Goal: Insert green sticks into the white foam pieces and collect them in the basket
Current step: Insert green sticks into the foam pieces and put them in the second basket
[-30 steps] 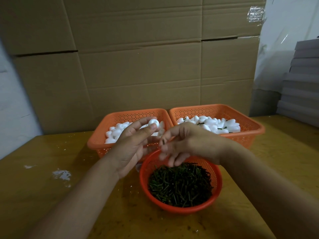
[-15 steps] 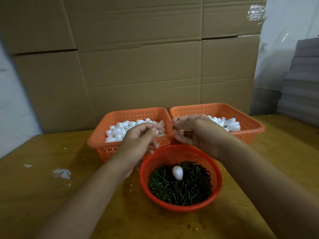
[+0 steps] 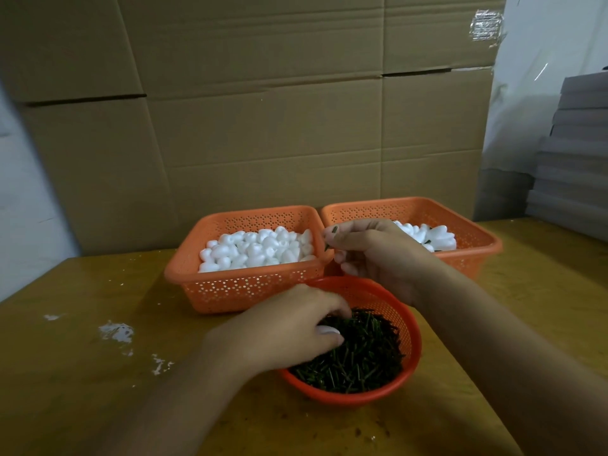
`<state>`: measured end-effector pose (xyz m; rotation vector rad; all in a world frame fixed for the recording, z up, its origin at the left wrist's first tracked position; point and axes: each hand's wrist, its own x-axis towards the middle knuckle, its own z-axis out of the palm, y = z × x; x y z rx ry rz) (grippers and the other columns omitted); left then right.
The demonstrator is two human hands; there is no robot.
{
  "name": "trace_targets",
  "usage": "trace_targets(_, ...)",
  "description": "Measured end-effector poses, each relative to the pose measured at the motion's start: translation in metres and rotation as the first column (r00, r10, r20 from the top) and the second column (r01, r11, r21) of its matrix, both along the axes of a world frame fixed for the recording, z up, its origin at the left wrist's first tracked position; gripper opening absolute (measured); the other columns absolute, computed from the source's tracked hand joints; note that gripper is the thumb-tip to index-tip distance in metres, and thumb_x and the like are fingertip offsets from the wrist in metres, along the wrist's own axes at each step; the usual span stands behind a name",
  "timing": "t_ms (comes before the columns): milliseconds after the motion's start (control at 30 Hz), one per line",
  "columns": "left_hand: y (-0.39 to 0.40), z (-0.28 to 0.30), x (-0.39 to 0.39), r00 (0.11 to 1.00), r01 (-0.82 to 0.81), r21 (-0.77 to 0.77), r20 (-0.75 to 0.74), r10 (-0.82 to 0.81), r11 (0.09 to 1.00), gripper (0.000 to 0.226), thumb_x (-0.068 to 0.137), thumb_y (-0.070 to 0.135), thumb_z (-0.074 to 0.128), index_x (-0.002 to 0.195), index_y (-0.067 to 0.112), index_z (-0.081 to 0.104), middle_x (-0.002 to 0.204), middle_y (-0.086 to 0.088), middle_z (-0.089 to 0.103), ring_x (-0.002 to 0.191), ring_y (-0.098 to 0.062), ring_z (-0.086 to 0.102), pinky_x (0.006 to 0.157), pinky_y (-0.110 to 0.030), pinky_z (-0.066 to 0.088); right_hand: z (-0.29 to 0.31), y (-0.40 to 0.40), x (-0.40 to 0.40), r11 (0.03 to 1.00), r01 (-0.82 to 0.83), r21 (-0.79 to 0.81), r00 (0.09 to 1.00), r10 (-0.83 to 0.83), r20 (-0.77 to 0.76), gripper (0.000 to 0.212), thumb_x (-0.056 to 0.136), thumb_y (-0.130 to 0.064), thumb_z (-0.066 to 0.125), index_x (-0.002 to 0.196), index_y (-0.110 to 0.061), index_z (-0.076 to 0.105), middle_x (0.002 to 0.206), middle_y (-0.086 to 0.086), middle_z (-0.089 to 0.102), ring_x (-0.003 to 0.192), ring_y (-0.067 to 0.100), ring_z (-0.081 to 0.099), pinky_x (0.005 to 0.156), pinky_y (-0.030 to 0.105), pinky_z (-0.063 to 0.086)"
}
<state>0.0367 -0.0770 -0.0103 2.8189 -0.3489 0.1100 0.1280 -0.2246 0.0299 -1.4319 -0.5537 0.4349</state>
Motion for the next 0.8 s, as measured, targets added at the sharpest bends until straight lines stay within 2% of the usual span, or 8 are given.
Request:
trace_targets(100,-0.001,-0.005,0.001,0.999,-0.003,0.051,-0.045,0.005,0.999,0.039,0.092,0.041,0.066,0.130,0.041,0.056,0.126,0.013,0.064,0.109,-0.004,0.061,0.093,-0.034,0.054,0.001,-0.001,-0.001,1.000,-0.003,0.008,1.000,0.003,0.010,0.014,0.092,-0.007,0.065,0.083,-0.015,0.073,0.063,-0.005,0.065,0.058,0.004,0.059,0.053,0.017,0.049)
trace_targets(200,0.002,-0.005,0.001,0.997,-0.013,0.012,-0.080,0.014,1.000,0.037,0.091,0.035,0.070,0.126,0.040,0.061,0.122,0.013,0.065,0.105,-0.002,0.062,0.091,-0.032,0.055,0.001,-0.002,-0.002,1.000,-0.006,0.006,1.000,0.006,0.018,0.010,0.092,-0.008,0.066,0.087,-0.014,0.072,0.062,-0.006,0.065,0.058,0.004,0.059,0.054,0.017,0.049)
trace_targets(333,0.005,0.002,0.003,0.999,-0.048,-0.198,-0.010,0.047,0.979,0.029,0.088,0.028,0.076,0.115,0.036,0.069,0.109,0.017,0.070,0.098,0.006,0.064,0.089,-0.025,0.056,0.001,-0.001,-0.002,1.000,-0.009,0.020,1.000,0.009,0.012,0.010,0.092,-0.006,0.065,0.087,-0.013,0.071,0.063,-0.010,0.066,0.057,0.003,0.058,0.052,0.016,0.049)
trace_targets(433,0.010,0.012,0.003,0.997,-0.051,-0.415,0.032,0.071,0.908,0.025,0.092,0.019,0.072,0.108,0.037,0.071,0.105,0.015,0.072,0.099,0.005,0.066,0.090,-0.022,0.053,0.001,-0.001,-0.001,0.998,-0.021,0.062,1.000,0.021,0.001,0.009,0.093,-0.006,0.064,0.089,-0.010,0.071,0.066,-0.002,0.063,0.057,0.004,0.057,0.052,0.017,0.049)
trace_targets(500,0.012,0.019,0.001,0.999,-0.037,-0.596,0.003,0.048,0.802,0.024,0.096,0.013,0.065,0.109,0.033,0.069,0.106,0.003,0.075,0.100,-0.006,0.070,0.086,-0.022,0.055,0.002,0.000,0.000,0.994,0.008,0.106,1.000,-0.006,-0.016,0.007,0.092,-0.006,0.064,0.093,-0.008,0.071,0.076,0.006,0.060,0.058,0.006,0.057,0.052,0.018,0.050)
trace_targets(567,0.012,0.024,-0.002,0.999,-0.039,-0.755,-0.033,0.021,0.654,0.020,0.098,0.011,0.060,0.110,0.024,0.070,0.104,-0.008,0.075,0.096,-0.016,0.073,0.075,-0.022,0.058,0.002,0.001,0.000,0.987,0.059,0.151,0.998,-0.054,-0.035,0.006,0.092,-0.007,0.066,0.093,-0.009,0.071,0.086,0.011,0.055,0.059,0.006,0.058,0.053,0.019,0.049)
trace_targets(667,0.014,0.030,-0.005,0.995,-0.088,-0.887,-0.098,-0.001,0.453,0.022,0.096,0.023,0.060,0.114,0.016,0.070,0.101,-0.008,0.076,0.085,-0.018,0.074,0.064,-0.020,0.056,0.002,0.000,0.001,0.977,0.102,0.188,0.995,-0.095,-0.043,0.006,0.092,-0.009,0.066,0.089,-0.012,0.069,0.092,0.014,0.052,0.061,0.007,0.057,0.054,0.019,0.047)
trace_targets(800,0.017,0.034,-0.001,0.986,-0.161,-0.986,-0.162,-0.029,0.049,0.036,0.085,0.031,0.064,0.112,0.008,0.068,0.094,-0.009,0.076,0.068,-0.011,0.070,0.055,-0.018,0.055,0.003,0.000,0.002,0.976,0.114,0.188,0.993,-0.108,-0.043,0.006,0.092,-0.009,0.066,0.088,-0.013,0.069,0.094,0.014,0.050,0.062,0.008,0.056,0.055,0.020,0.045)
